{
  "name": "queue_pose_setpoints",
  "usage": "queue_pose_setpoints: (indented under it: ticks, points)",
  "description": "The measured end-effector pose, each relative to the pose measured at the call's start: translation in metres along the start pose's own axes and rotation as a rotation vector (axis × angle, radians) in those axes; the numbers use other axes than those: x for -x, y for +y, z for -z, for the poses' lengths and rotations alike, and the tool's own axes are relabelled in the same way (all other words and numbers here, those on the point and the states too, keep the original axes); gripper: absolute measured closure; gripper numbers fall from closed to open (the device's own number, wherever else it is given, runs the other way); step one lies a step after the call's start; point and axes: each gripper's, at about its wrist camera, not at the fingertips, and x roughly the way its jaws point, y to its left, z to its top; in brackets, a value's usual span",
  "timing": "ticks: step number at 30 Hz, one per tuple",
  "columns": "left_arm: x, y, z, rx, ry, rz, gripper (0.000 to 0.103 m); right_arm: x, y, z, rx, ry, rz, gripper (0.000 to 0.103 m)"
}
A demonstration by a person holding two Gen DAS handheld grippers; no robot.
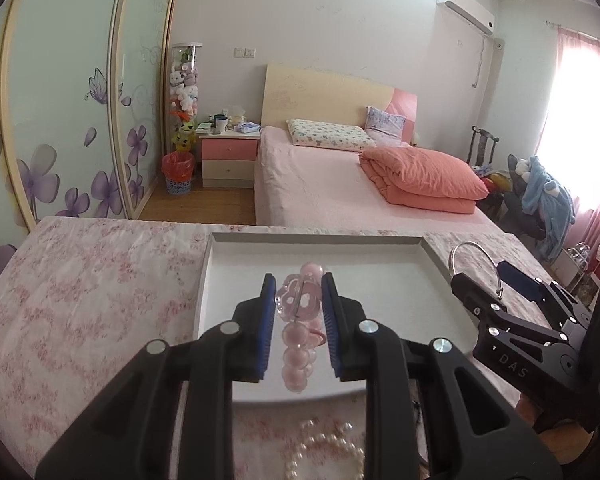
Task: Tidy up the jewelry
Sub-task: 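Carry the pink bracelet into the tray with left gripper while right carries the bangle, then open the left gripper to drop the bracelet while right releases the bangle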
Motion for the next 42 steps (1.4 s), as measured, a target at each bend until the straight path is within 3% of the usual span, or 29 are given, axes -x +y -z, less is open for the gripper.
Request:
queue_pose_setpoints:
  ticks: [14,21,24,26,37,42]
  points:
    - [-0.080,0.027,-0.008,0.066,0.103,-0.028,0.080,-0.087,-0.005,0.002,-0.049,0.291,-0.005,0.029]
    - [-0.096,0.035,-0.004,0.098,0.145,-0.011,0.079,-0.097,-0.003,0.009,-0.064,0.346,0.001,0.029]
    - [-0.095,0.038,-0.005,0.099,0.137,-0.007,0.070,-0.094,-0.006,0.008,-0.075,0.343,-0.007,0.021]
    - [-0.092,0.038,-0.006,0.103,0.133,-0.013,0.066,-0.088,-0.008,0.007,-0.084,0.324,-0.013,0.020]
    - [-0.056,0.039,0.004,0.090,0.110,-0.036,0.065,-0.049,-0.023,-0.001,-0.083,0.222,-0.013,0.020]
    - [-0.031,0.035,0.018,0.065,0.099,-0.042,0.059,-0.024,-0.031,0.006,-0.078,0.201,-0.018,0.020]
